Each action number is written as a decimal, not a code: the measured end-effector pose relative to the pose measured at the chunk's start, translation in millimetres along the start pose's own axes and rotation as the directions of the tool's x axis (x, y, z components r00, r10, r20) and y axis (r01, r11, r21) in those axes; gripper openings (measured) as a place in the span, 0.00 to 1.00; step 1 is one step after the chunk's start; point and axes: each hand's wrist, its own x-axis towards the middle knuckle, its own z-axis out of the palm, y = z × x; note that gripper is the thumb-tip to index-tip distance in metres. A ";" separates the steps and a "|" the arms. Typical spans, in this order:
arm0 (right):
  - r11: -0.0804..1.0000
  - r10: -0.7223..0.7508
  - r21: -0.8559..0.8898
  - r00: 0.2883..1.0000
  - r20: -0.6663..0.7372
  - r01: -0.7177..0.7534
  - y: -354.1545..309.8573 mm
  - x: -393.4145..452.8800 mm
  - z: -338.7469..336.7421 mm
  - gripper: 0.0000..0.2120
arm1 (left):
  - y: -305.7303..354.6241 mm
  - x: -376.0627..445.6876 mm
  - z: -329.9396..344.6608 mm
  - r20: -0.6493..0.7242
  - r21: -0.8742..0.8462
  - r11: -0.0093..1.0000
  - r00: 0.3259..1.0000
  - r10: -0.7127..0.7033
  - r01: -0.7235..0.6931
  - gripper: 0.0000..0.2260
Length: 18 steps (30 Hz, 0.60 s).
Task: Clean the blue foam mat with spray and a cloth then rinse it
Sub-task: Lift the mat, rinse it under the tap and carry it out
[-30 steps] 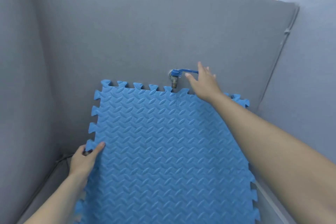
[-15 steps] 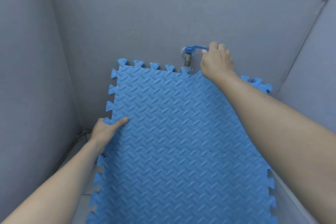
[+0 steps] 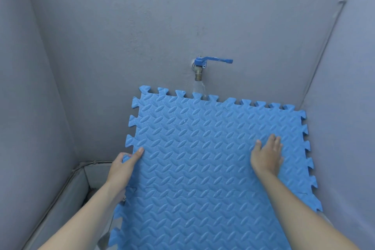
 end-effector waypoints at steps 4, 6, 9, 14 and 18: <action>1.000 0.009 -0.014 0.999 -0.039 -0.010 -79.9 -30.1 40.5 0.35 | -6.1 6.3 -3.8 0.014 -0.018 1.000 1.000 0.006 -0.006 0.24; 0.918 -0.392 -0.057 0.919 0.036 0.393 -132.1 -77.0 72.0 0.34 | -8.9 8.8 -0.6 0.001 -0.020 1.000 1.000 0.006 -0.006 0.22; 0.319 -0.870 -0.074 0.323 0.372 0.945 -171.9 -161.2 109.3 0.27 | -11.7 8.0 -2.7 0.006 -0.046 0.999 1.000 0.016 -0.016 0.25; 0.493 -0.851 -0.155 0.512 0.118 0.856 -138.3 -89.6 97.0 0.28 | -6.5 3.9 -11.5 0.022 -0.058 0.998 1.000 0.009 -0.008 0.26; 0.840 -0.526 -0.141 0.850 0.031 0.524 -130.2 -85.7 85.1 0.32 | 1.2 -5.4 -3.6 -0.009 -0.011 1.000 1.000 0.026 -0.026 0.21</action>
